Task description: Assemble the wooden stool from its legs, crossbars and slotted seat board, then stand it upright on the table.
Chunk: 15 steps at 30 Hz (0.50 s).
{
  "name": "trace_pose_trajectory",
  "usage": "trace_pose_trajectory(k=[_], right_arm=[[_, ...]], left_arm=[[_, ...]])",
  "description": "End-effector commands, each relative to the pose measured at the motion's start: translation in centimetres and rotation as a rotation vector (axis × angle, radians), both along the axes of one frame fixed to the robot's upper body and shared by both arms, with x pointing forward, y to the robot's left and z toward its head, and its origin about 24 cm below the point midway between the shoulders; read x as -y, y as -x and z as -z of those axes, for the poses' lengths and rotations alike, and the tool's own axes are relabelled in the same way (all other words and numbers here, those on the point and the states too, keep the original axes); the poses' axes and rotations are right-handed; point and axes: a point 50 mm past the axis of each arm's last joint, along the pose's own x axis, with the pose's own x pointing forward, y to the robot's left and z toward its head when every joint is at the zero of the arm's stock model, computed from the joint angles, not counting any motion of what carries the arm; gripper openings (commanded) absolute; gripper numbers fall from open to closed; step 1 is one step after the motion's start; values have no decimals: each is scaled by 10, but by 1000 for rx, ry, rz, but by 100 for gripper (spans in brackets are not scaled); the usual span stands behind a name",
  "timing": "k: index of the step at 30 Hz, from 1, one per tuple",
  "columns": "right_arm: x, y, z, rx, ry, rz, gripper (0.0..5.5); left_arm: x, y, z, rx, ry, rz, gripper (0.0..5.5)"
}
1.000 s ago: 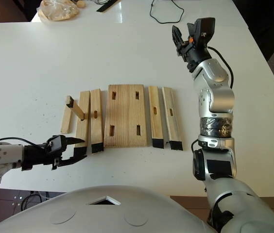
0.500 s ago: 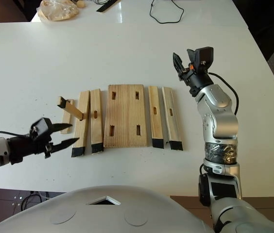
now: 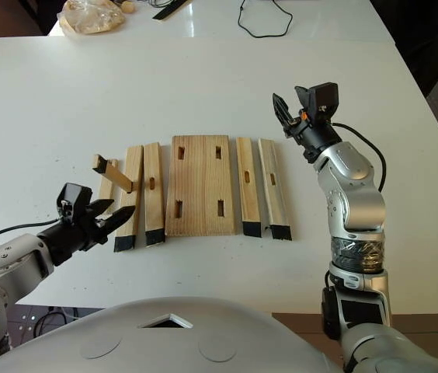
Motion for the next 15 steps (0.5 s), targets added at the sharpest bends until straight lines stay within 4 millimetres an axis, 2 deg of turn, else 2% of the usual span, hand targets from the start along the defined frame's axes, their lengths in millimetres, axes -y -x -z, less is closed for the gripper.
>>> trace_pose_trajectory(k=[1, 8, 15], right_arm=[[2, 1, -2, -8, 21, -7, 253], [1, 4, 1, -16, 12, -9, 253], [0, 4, 3, -22, 10, -14, 253]], left_arm=[[2, 8, 3, -34, -39, -9, 336], [0, 12, 15, -88, -59, -34, 336], [-1, 21, 35, -183, -46, -60, 336]])
